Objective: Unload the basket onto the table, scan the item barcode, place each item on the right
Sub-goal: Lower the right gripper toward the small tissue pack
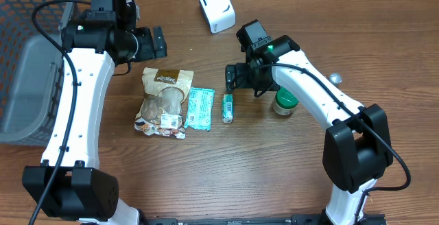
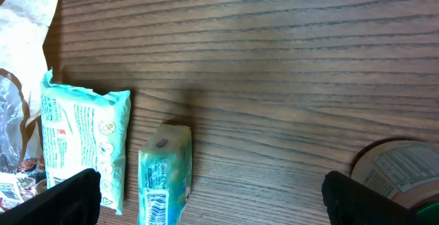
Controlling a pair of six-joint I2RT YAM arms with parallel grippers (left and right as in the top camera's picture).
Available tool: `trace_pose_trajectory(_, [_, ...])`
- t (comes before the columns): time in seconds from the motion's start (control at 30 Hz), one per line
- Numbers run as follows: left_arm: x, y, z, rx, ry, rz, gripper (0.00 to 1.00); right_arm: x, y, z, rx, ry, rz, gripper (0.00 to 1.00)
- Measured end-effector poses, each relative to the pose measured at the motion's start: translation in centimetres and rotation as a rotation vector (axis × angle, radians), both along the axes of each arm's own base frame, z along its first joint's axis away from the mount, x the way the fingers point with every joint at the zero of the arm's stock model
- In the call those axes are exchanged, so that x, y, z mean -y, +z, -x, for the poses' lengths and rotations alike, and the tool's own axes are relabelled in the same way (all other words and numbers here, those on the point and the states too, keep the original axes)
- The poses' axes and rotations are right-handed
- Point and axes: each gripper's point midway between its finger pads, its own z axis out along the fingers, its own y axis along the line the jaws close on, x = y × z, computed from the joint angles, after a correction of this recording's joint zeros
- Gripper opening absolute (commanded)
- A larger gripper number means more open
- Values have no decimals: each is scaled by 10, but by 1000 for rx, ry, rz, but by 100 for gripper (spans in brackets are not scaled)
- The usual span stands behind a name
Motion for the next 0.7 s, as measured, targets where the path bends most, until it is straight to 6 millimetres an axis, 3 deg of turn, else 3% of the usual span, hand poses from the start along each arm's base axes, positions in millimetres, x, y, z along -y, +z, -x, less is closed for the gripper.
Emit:
trace_pose_trajectory(0.57, [0,0,0,0,0,0,100,0,0,0,0,1,0,100])
trace_pose_trajectory(0.7, [0,0,0,0,0,0,100,-6,4,-12,49,1,-28,100])
